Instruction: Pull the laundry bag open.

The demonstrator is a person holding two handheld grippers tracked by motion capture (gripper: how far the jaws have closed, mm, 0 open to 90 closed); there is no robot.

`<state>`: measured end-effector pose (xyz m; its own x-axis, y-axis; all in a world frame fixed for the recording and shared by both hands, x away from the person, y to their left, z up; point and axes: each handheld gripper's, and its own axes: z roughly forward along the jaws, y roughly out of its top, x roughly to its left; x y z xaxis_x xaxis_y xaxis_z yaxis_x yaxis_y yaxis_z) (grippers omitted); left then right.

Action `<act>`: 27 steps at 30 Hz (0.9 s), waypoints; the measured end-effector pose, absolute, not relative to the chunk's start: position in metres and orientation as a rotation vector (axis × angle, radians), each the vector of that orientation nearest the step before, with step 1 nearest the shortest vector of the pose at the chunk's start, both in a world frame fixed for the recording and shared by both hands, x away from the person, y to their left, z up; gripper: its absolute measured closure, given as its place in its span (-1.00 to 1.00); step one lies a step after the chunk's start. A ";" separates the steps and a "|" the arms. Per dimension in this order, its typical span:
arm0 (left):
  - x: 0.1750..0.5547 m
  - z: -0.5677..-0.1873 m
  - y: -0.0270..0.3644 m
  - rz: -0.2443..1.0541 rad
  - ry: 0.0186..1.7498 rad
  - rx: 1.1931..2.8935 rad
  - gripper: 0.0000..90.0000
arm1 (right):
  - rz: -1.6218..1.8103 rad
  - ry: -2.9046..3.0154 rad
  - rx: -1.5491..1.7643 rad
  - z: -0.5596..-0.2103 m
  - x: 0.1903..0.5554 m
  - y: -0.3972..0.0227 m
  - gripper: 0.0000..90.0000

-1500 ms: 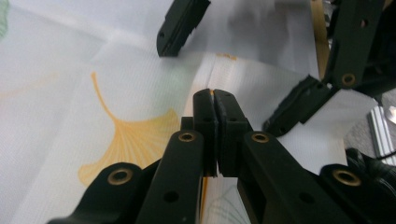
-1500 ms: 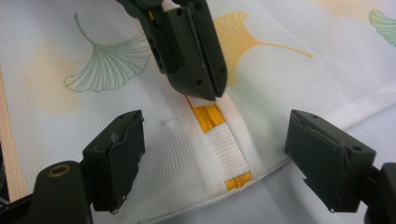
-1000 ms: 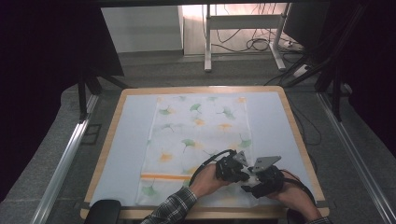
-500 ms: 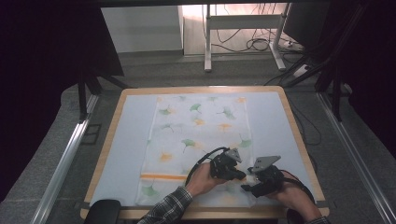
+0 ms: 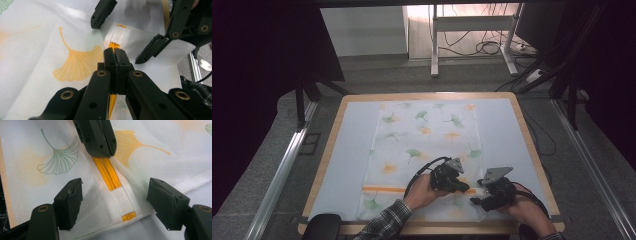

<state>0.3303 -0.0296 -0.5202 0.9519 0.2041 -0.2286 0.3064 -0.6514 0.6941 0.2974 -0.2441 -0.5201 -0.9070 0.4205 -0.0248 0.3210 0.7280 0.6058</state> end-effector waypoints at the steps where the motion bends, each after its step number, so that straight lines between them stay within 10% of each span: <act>1: 0.330 -0.520 -0.028 -0.166 0.360 2.297 1.00 | 0.928 2.768 0.597 -0.520 0.298 -0.244 -0.37; 27: 0.326 -0.520 -0.007 -0.158 0.384 2.304 1.00 | 0.942 2.762 0.604 -0.521 0.297 -0.245 -0.36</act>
